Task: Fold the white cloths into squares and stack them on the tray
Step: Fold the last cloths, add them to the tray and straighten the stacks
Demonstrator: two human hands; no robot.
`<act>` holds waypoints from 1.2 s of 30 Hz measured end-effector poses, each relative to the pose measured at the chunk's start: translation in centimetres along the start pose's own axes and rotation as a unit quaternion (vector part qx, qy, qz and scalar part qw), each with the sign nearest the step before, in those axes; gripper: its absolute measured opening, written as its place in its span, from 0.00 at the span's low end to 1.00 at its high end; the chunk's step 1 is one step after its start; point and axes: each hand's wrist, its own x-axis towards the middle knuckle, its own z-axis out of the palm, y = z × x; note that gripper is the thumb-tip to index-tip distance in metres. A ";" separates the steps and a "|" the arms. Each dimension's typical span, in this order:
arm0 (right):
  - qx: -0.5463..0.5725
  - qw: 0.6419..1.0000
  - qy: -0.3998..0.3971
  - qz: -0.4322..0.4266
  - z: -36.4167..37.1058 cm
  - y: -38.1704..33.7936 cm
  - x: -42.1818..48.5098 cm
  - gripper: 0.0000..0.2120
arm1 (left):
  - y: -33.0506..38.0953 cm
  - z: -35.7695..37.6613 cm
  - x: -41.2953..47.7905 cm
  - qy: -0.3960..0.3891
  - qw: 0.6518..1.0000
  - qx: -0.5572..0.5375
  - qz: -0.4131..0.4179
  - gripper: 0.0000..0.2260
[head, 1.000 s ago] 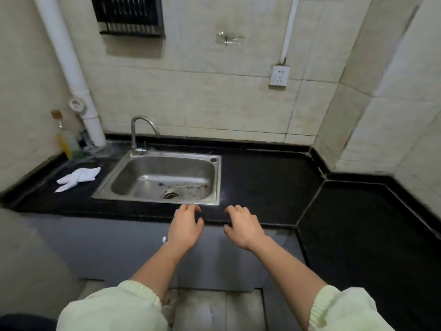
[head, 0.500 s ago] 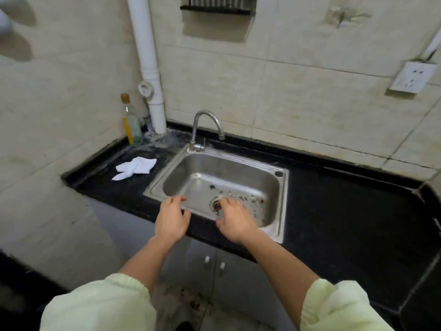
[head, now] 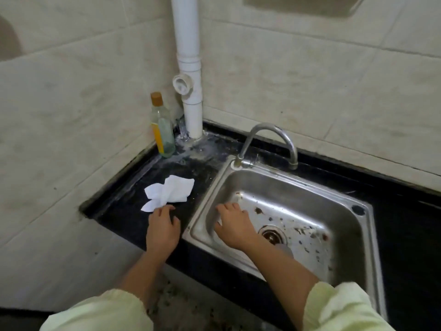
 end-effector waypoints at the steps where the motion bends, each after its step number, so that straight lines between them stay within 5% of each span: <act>1: 0.000 1.000 -0.007 -0.001 0.3 -0.4 1.3 0.21 | -0.6 0.0 1.1 0.005 1.000 -0.006 -0.008 0.15; 12: -0.027 0.999 -0.035 -0.027 3.7 -4.0 13.2 0.23 | -4.7 1.4 9.9 -0.001 0.998 0.051 -0.025 0.19; 20: -0.041 0.999 -0.009 -0.030 6.0 -5.0 17.0 0.17 | -4.4 1.1 10.9 0.006 0.996 -0.086 -0.016 0.12; 28: 0.231 0.972 0.018 0.029 2.5 -2.9 15.4 0.06 | -1.7 0.0 11.4 -0.027 0.990 -0.129 0.044 0.07; 36: 0.351 0.935 -0.007 0.052 -2.1 3.3 7.9 0.34 | 5.1 0.7 8.4 -0.229 0.950 -0.141 0.161 0.07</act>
